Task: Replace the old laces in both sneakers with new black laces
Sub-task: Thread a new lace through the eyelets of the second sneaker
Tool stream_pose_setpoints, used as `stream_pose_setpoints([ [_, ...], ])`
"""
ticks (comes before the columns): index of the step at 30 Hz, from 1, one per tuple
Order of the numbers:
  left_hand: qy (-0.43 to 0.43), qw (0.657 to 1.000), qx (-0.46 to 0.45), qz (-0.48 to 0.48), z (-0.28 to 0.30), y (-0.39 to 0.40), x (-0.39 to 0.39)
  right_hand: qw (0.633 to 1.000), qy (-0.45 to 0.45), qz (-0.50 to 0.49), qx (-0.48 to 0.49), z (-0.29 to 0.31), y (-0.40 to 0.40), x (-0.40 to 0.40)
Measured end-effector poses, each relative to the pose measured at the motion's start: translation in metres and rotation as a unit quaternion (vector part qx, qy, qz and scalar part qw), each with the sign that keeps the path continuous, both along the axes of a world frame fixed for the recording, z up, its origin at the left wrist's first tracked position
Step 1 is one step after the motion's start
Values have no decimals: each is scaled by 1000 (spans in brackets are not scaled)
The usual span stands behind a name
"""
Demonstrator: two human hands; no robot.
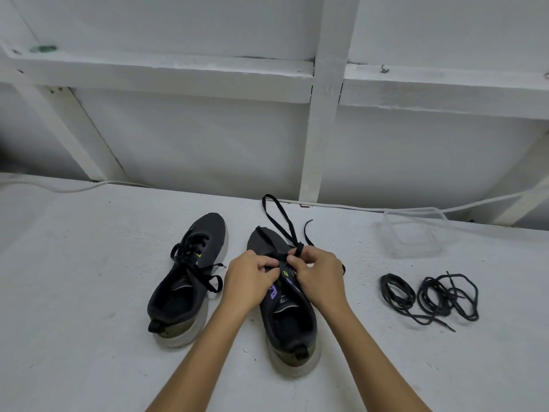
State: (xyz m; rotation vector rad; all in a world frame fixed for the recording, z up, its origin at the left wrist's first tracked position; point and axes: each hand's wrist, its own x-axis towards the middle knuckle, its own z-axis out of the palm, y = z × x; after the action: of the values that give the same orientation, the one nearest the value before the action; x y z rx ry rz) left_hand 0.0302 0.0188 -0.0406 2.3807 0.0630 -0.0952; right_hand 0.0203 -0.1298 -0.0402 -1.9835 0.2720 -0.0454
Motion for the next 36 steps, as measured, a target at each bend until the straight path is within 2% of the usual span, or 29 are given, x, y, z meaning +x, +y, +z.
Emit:
stream_pose_setpoints([
  [11, -32, 998, -50, 7, -4, -9, -5, 998, -51, 9, -47, -5, -4, -6],
  [20, -36, 999, -33, -10, -5, -11, -5, 977, -122, 48, -168, -7, 0, -4],
  [24, -27, 999, -26, -9, -3, -11, -5, 997, -53, 33, -38, -2, -3, -7],
  [26, -21, 1000, -16, -17, -2, -12, -5, 995, 17, 42, 89, 5, -7, -2],
  [28, -14, 1000, -9, -14, -1, -11, -6, 963, 68, 36, 257, 18, -12, 7],
  [31, -7, 1000, -27, 4, -1, -7, -8, 900, 33, -32, 433, 42, -32, 22],
  [33, -5, 999, -49, 21, -1, -6, -9, 855, -8, -102, 508, 52, -49, 26],
  [36, -8, 998, -57, 33, -1, -7, -10, 819, -26, -135, 557, 37, -66, 14],
])
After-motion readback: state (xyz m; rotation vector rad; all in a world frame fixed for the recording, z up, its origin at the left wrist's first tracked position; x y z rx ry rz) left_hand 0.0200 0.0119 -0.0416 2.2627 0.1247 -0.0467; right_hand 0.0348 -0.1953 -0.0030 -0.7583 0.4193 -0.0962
